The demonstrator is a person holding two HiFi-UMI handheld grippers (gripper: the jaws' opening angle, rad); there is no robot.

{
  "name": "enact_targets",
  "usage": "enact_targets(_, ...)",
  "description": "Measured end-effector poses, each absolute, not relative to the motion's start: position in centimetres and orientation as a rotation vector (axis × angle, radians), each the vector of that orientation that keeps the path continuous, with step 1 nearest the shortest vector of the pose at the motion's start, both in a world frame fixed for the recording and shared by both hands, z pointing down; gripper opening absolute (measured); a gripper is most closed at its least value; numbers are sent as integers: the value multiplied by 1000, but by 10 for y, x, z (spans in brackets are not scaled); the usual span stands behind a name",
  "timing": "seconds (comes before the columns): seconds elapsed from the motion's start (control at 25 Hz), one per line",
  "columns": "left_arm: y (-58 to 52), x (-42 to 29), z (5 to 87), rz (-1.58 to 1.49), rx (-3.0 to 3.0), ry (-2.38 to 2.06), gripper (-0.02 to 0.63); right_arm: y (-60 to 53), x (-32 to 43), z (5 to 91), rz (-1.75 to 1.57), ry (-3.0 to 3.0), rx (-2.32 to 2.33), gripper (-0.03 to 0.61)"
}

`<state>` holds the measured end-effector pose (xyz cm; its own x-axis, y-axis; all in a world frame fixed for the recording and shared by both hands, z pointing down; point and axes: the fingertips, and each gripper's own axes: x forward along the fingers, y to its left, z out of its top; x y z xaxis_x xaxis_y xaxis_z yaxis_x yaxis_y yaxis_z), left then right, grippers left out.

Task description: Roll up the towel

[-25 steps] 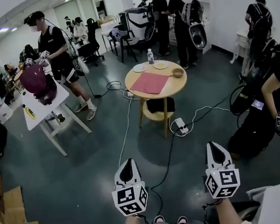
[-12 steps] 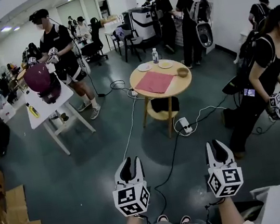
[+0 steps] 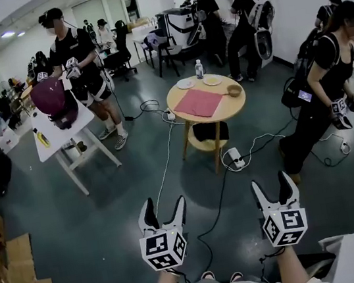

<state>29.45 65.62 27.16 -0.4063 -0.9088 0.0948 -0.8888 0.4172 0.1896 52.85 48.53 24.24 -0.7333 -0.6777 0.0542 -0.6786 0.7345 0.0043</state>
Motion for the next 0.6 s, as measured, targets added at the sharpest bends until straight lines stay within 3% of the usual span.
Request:
enact_targets(0.28, 654, 280, 278, -145, 1606, -2470, 469, 486, 515, 237, 4, -2912, 1157, 545)
enact_targets(0.6, 663, 240, 283, -140, 1581, -2485, 480, 481, 495, 243, 32, -2872, 1203, 554)
